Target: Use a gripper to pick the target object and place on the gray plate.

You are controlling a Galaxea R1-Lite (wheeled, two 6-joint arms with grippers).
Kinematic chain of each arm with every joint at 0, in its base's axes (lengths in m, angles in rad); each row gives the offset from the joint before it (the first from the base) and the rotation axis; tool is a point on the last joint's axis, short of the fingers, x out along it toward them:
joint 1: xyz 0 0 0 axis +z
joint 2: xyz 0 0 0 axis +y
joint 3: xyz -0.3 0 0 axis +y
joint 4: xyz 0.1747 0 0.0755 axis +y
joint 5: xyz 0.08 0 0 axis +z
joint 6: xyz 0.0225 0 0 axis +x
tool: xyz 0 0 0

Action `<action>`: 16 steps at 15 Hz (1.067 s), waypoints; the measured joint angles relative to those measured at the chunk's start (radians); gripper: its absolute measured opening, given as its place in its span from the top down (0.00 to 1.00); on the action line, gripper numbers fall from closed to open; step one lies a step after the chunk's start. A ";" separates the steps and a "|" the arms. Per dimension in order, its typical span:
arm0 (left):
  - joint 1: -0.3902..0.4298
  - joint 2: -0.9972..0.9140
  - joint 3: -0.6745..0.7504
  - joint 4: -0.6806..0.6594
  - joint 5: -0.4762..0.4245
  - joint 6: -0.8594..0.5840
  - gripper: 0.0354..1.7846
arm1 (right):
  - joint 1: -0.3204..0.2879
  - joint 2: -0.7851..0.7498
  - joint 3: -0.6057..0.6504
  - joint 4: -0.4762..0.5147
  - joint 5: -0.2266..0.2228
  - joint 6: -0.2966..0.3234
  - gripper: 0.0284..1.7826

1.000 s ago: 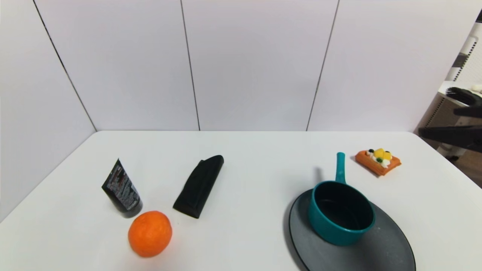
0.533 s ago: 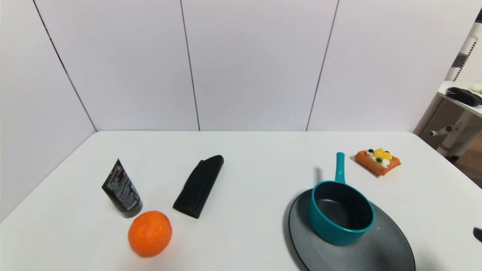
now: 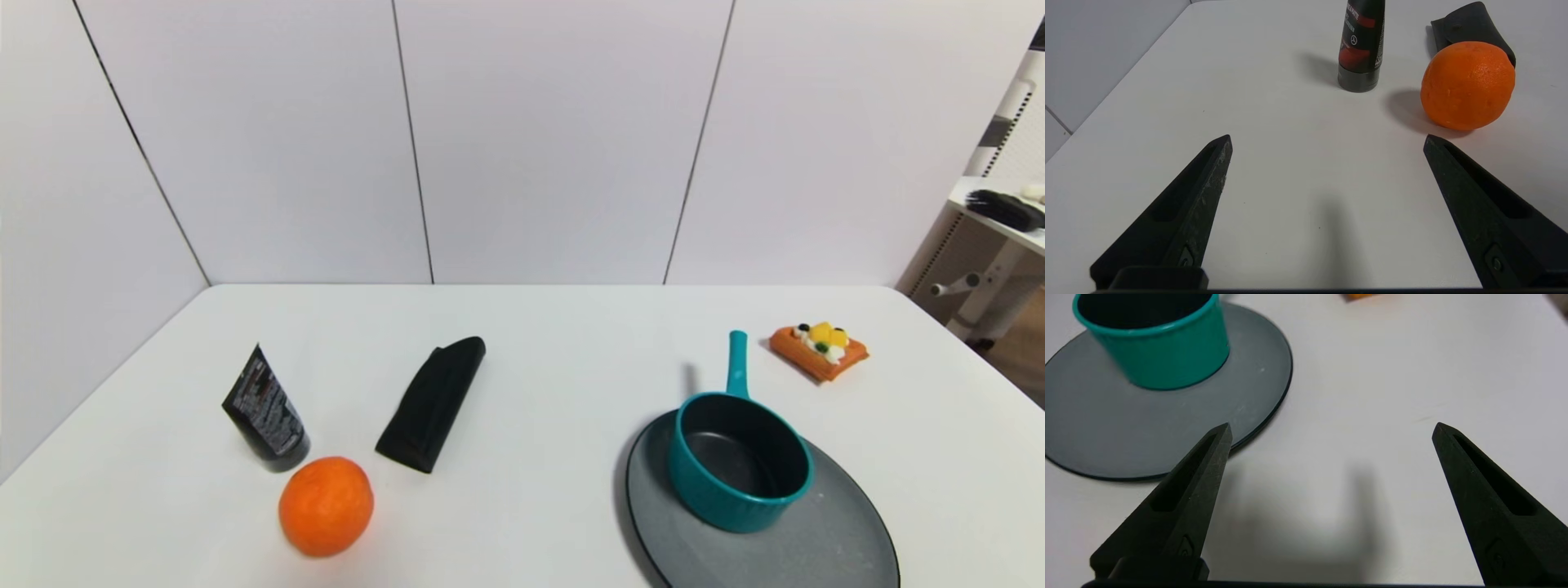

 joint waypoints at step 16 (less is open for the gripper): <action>0.000 0.000 0.000 0.000 0.000 0.000 0.06 | 0.029 -0.253 0.052 -0.009 -0.058 0.061 0.05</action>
